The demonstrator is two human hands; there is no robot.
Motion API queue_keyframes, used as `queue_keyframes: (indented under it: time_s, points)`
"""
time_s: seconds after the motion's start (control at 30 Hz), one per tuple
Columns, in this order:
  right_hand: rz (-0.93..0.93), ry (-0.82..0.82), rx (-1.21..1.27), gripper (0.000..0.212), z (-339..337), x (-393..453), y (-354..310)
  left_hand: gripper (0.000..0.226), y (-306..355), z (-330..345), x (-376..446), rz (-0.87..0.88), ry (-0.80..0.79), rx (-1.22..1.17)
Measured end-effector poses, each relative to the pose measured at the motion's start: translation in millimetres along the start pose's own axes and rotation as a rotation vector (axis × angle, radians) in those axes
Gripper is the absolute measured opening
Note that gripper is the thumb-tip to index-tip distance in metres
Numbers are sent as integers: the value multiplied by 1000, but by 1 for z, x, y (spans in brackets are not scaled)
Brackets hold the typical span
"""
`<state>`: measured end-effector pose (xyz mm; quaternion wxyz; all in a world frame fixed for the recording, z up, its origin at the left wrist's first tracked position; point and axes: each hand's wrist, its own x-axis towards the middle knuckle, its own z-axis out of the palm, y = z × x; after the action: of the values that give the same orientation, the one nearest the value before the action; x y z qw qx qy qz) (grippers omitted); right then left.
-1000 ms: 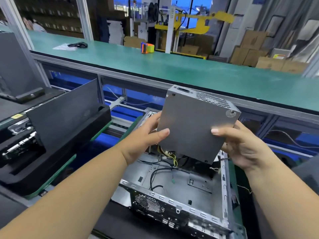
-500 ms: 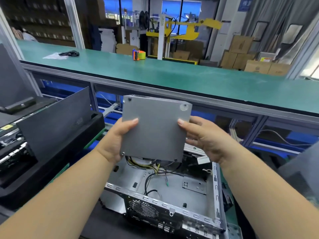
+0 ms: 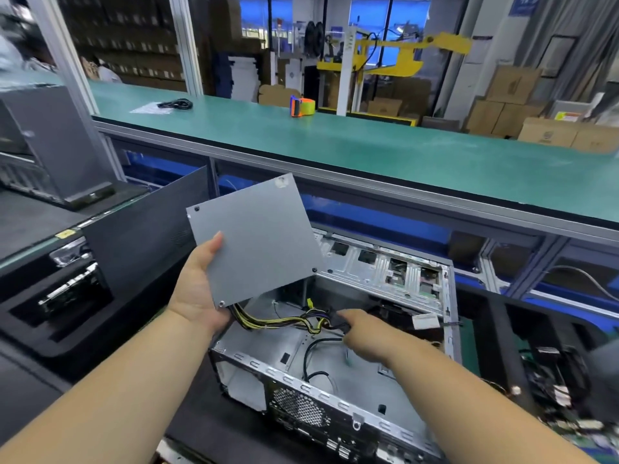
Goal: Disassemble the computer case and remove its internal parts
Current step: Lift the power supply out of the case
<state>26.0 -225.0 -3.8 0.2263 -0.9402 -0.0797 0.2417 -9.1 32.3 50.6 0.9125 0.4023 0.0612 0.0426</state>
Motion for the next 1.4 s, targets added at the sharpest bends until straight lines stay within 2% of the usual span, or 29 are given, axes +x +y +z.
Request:
queue_keyframes:
  time_s: [0.07, 0.13, 0.2, 0.37, 0.5, 0.67, 0.8, 0.97, 1.03, 1.13, 1.2, 1.4]
  points:
    - [-12, 1, -76, 56, 5, 9, -2, 30, -1, -1, -1, -5, 47, -35]
    - [-22, 19, -177, 40, 9, 18, -1, 46, -1, -1, 0, -20, 87, -75]
    - [-19, 43, -227, 33, 14, 24, 3, 55, -2, 0, 2, -14, 119, -90]
    - [-39, 25, -201, 27, 18, 31, 16, 42, -5, 3, 9, -25, 161, -120]
    - [-48, 58, -63, 25, 14, 36, 22, 41, -15, 13, 16, -71, 206, -150]
    - [-25, 67, -31, 40, 11, 41, 22, 36, -32, 32, 23, -99, 294, -218]
    - [-19, -24, -151, 26, 12, 37, 18, 35, -38, 43, 29, -115, 271, -308]
    - [12, -86, -324, 35, 15, 35, 13, 34, -30, 48, 39, -73, 270, -305]
    - [15, -58, -299, 32, 14, 38, 16, 33, -27, 47, 41, -63, 279, -302]
    - [40, -4, -179, 44, 17, 37, 19, 35, -24, 44, 43, -73, 276, -309]
    - [31, 56, -209, 49, 21, 36, 17, 39, -22, 41, 43, -83, 280, -311]
    - [-10, 351, -294, 29, 20, 39, 15, 42, -13, 38, 38, -84, 219, -290]
